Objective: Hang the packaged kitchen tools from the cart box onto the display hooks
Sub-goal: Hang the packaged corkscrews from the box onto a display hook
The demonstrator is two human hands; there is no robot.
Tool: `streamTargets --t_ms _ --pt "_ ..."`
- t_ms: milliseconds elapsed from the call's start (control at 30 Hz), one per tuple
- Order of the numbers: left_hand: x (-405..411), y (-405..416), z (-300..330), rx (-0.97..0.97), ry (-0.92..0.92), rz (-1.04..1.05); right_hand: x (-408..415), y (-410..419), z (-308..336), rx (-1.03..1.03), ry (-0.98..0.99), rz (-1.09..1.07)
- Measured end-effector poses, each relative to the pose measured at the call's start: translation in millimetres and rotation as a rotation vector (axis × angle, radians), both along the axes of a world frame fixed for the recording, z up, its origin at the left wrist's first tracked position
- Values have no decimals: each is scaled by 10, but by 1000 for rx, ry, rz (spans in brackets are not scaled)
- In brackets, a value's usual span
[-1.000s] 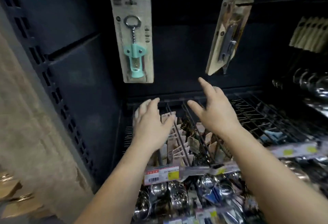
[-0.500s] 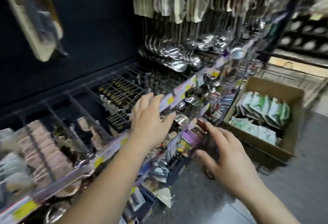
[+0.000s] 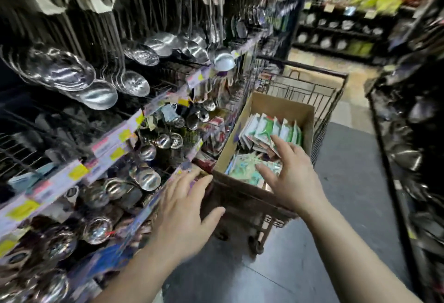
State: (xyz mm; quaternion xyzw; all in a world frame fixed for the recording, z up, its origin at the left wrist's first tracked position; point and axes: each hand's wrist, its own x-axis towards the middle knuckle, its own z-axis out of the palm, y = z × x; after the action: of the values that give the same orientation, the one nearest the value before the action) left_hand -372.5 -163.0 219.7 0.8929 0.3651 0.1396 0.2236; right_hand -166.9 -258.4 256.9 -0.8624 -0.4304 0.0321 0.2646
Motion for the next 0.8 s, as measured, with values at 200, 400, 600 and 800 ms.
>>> streamTargets --t_ms 200,400,600,800 --pt "883 682 -152 -49 22 -68 634 181 -330 -60 62 -138" --pt "1933 1408 -290 -45 63 -162 868 144 -749 -135 236 -273" --pt "2699 1708 -534 -73 127 -216 1119 131 -1110 -240 361 -348" --pt "3101 1679 -931 -101 208 -200 1788 358 -1356 -277 395 -316"
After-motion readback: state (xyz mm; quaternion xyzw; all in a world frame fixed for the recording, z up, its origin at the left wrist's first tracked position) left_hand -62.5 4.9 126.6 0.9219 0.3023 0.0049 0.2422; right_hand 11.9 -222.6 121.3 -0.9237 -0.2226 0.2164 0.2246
